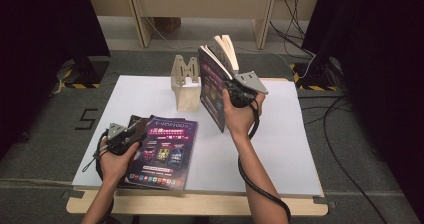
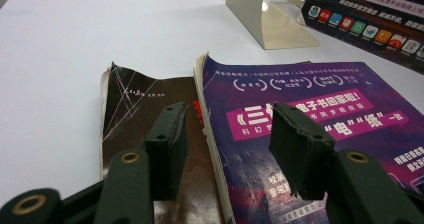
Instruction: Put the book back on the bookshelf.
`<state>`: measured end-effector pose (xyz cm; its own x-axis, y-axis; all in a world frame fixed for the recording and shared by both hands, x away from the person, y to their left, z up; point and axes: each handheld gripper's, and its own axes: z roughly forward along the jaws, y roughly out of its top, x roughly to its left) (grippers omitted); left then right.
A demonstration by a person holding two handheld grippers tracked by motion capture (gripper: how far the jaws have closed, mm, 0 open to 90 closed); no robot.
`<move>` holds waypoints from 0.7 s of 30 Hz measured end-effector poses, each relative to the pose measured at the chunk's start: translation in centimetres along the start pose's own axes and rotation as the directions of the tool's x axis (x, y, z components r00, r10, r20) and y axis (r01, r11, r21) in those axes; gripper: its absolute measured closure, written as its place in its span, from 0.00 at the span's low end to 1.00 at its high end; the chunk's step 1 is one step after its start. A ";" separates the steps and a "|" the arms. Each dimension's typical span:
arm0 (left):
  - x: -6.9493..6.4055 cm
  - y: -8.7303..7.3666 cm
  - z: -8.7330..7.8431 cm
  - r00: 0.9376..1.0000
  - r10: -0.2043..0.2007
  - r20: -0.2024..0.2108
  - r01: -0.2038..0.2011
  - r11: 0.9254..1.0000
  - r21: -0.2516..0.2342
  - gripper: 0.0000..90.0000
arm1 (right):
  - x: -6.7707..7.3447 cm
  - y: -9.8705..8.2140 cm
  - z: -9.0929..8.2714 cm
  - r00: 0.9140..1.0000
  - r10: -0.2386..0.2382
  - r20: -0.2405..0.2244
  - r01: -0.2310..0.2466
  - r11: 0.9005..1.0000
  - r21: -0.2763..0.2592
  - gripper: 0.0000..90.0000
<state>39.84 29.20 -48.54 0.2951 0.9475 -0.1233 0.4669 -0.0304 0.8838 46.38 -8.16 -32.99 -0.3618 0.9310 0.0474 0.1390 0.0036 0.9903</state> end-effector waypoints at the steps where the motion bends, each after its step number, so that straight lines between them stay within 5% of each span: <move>1: 0.0 0.0 0.0 1.000 0.000 0.000 0.000 1.000 0.001 0.54 | 0.0 0.0 0.1 1.000 0.000 -0.004 0.000 1.000 0.002 0.90; 21: 0.2 0.0 0.0 1.000 -0.004 -0.003 0.004 1.000 0.000 0.54 | 0.3 0.1 1.5 0.999 -0.044 -0.010 0.045 0.995 0.091 0.86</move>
<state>39.87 29.35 -48.54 0.2907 0.9486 -0.1250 0.4682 -0.0271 0.8832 47.62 -7.31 -33.05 -0.3767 0.9263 0.0048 0.2055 0.0786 0.9755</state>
